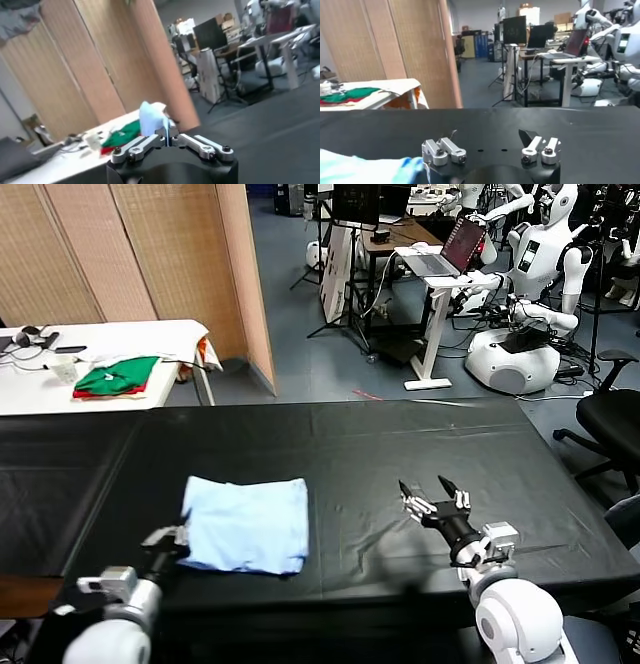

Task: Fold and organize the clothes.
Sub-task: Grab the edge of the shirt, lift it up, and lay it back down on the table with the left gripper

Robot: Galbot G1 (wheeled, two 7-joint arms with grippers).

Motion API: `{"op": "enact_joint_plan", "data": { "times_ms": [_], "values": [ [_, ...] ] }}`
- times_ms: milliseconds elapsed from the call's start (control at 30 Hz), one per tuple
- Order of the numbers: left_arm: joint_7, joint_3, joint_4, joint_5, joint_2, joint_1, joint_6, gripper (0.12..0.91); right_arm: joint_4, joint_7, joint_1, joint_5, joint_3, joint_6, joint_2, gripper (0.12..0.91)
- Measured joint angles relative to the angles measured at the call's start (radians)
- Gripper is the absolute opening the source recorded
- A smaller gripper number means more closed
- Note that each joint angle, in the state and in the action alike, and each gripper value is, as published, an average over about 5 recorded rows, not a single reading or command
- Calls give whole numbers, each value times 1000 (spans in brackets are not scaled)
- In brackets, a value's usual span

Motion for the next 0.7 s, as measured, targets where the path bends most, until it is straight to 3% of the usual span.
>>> {"op": "enact_joint_plan", "data": {
  "times_ms": [200, 367, 533, 700],
  "values": [
    [0, -149, -17, 22, 164, 29, -3, 162, -19, 1, 5, -4, -7, 3, 6, 907],
    [-10, -211, -85, 56, 210, 51, 29, 161, -31, 1, 6, -19, -26, 7, 25, 907],
    [-44, -159, -179, 31, 169, 58, 90, 161, -33, 1, 0, -32, -36, 8, 38, 907],
    [-121, -16, -235, -88, 71, 36, 159, 161, -39, 0, -12, -41, -29, 13, 42, 907]
  ]
}}
